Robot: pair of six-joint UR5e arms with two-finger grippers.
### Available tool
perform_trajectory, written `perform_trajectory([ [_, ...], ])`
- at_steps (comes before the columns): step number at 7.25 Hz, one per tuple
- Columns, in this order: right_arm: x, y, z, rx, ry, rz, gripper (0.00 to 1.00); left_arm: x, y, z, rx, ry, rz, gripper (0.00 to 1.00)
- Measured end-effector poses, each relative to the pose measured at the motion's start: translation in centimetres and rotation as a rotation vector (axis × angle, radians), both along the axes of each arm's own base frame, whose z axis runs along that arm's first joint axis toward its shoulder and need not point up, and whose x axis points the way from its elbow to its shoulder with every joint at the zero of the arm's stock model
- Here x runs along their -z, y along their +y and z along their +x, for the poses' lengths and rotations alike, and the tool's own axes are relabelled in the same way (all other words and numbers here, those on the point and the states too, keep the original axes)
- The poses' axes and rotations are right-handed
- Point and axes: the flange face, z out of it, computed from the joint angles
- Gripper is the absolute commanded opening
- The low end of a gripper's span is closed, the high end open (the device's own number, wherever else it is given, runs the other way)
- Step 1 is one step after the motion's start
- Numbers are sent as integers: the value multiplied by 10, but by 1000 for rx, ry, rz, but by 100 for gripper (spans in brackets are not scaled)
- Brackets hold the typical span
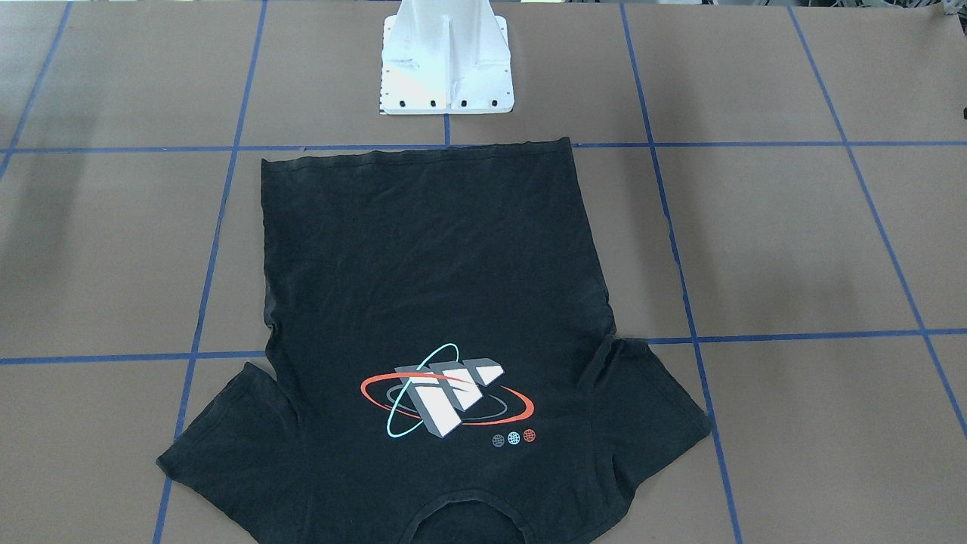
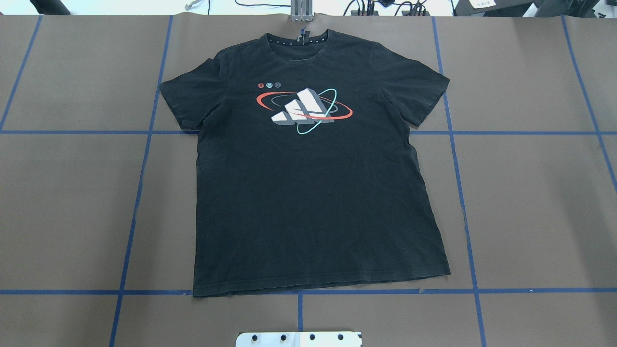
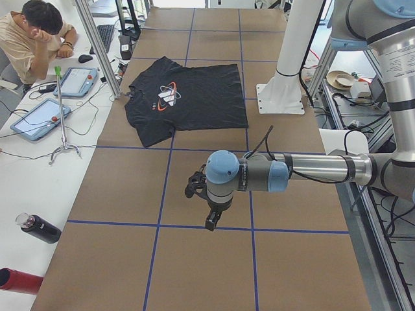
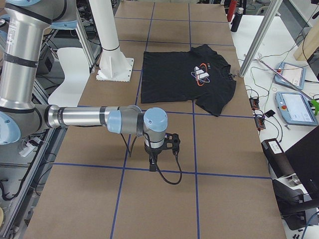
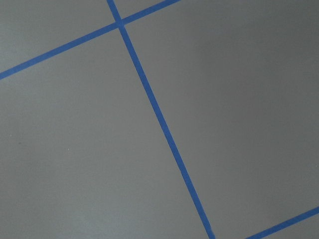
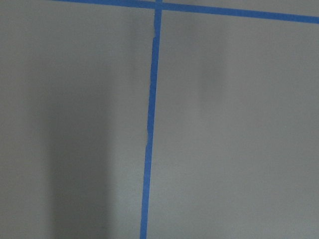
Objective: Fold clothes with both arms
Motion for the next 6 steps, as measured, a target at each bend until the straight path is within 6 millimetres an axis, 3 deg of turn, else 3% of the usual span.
perform_trajectory([
  [2, 5, -2, 0, -3, 1, 10, 100, 8, -3, 0, -2, -6, 30, 100],
  [4, 31, -17, 0, -6, -1, 71, 100, 43, -13, -1, -1, -11, 123, 100],
  [5, 57, -37, -1, -6, -5, 150, 100, 64, -26, -1, 0, -16, 203, 100],
  [6, 83, -67, -3, -4, -9, 256, 100, 85, -51, -2, 5, -33, 317, 100],
])
